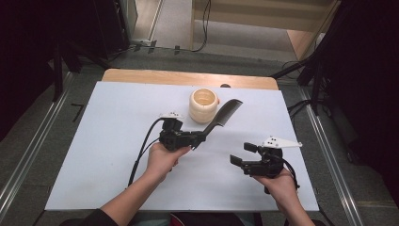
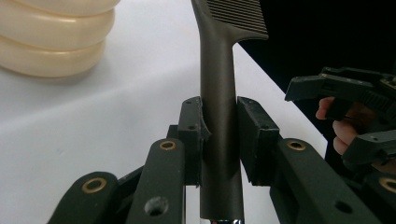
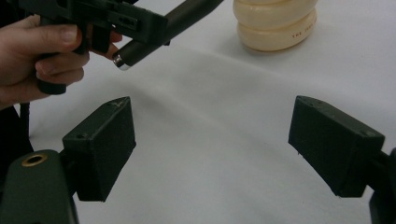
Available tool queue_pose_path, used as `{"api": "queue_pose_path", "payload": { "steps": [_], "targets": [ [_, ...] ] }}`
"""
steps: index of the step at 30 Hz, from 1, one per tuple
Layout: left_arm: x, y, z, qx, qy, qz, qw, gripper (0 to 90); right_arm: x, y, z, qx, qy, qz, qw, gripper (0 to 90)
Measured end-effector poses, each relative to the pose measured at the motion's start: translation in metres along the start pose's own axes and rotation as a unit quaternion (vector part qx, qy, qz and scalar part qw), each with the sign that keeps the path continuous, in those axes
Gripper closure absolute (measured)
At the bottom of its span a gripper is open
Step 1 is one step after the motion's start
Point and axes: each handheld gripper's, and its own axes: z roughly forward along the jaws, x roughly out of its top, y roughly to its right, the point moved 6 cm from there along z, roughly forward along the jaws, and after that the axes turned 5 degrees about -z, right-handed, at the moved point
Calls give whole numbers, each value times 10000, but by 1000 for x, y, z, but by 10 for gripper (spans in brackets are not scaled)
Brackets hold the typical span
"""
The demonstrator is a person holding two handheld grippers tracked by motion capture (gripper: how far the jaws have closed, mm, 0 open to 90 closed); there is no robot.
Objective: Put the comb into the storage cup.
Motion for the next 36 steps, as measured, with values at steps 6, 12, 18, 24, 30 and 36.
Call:
{"api": "queue_pose_path", "payload": {
  "steps": [6, 12, 18, 24, 30, 36],
  "targets": [
    [3, 4, 15, -104, 58, -225, 9997, 732, 6, 4, -2, -82, 127, 186, 9997, 136],
    [3, 12, 30, -205, 265, -414, 9986, 732, 12, 10, -4, -233, 207, 357, 9989, 136],
    [1, 16, 42, -160, 412, -391, 9983, 732, 19, 15, -2, -360, 269, 490, 9978, 136],
    [-1, 18, 50, -66, 546, -296, 9980, 732, 25, 20, 2, -585, 304, 593, 9961, 138],
    [-2, 20, 59, -106, 668, -324, 9972, 732, 30, 26, 9, -699, 360, 786, 9938, 138],
    [-4, 21, 66, -120, 677, -373, 9969, 732, 33, 33, 16, -822, 369, 881, 9920, 138]
  ]
}}
